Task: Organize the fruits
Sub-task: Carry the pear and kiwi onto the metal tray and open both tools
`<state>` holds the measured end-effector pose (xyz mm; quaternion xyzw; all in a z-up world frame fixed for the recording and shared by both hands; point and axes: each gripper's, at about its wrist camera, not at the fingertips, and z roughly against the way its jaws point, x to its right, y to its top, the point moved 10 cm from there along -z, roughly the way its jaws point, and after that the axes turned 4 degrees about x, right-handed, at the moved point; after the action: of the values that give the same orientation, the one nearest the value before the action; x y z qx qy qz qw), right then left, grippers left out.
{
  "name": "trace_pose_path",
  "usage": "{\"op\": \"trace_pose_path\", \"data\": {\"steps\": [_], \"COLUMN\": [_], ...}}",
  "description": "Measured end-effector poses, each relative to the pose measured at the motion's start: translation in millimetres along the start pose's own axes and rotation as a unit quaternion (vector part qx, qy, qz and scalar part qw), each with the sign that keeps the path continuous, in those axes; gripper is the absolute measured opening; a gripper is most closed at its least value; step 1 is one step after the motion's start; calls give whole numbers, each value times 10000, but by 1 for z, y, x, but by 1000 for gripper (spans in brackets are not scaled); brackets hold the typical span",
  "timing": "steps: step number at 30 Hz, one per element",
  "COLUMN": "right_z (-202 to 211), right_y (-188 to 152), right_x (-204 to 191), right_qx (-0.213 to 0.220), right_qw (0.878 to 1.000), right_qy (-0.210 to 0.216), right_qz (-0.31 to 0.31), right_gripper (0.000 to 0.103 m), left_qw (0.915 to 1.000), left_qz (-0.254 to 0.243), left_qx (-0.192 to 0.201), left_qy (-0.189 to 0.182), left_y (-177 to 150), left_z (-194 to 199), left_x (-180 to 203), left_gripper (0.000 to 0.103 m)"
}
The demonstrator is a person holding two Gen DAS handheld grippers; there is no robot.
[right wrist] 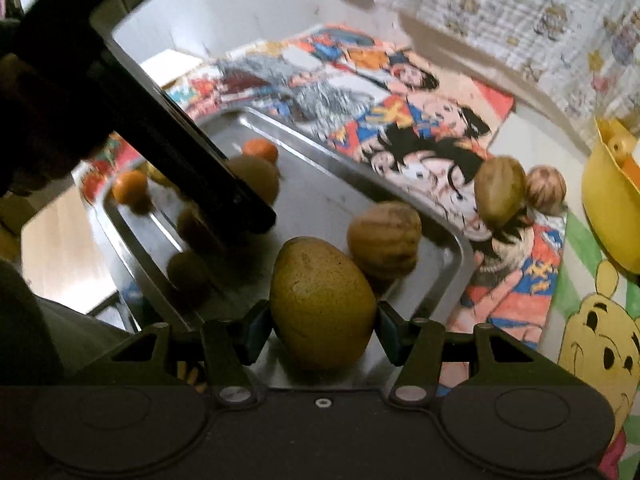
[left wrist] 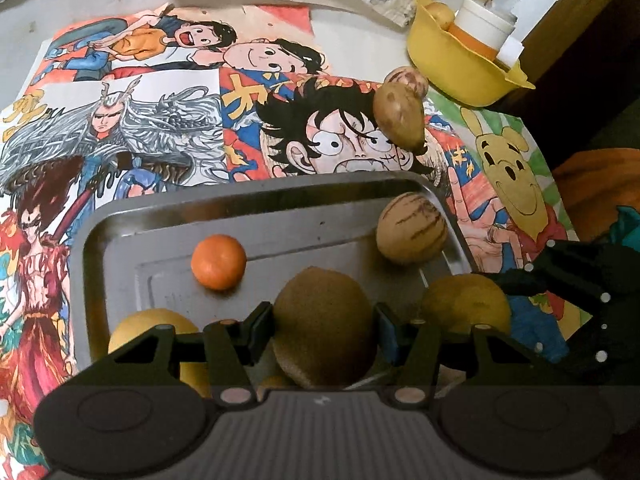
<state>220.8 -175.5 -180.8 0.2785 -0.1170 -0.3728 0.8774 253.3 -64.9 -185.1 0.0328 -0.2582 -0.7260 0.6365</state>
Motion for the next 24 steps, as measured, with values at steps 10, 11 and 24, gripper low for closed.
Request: {"op": "trace_pose_path", "data": {"steps": [10,11,24], "right_z": [-13,-13,24], "right_y": [-9,-9,-8], "right_x": [-1,-1,-7], "right_qx": [-377,-384,-80], "right_qw": [9988,9988,9993], "right_qy": [-218,-239,-317], "right_qz": [206,182,-189], "right_gripper": [58,59,98], "left_qw": [9988,9985,9974], "left_qz": [-236,-280,-247], "left_qx": [46,22,208], "left_qy": [431,468,643], "left_y": [-5,-5,-5], "left_z": [-5,-6,18], "left_x": [4,5,10], "left_gripper": [58,59,77]}}
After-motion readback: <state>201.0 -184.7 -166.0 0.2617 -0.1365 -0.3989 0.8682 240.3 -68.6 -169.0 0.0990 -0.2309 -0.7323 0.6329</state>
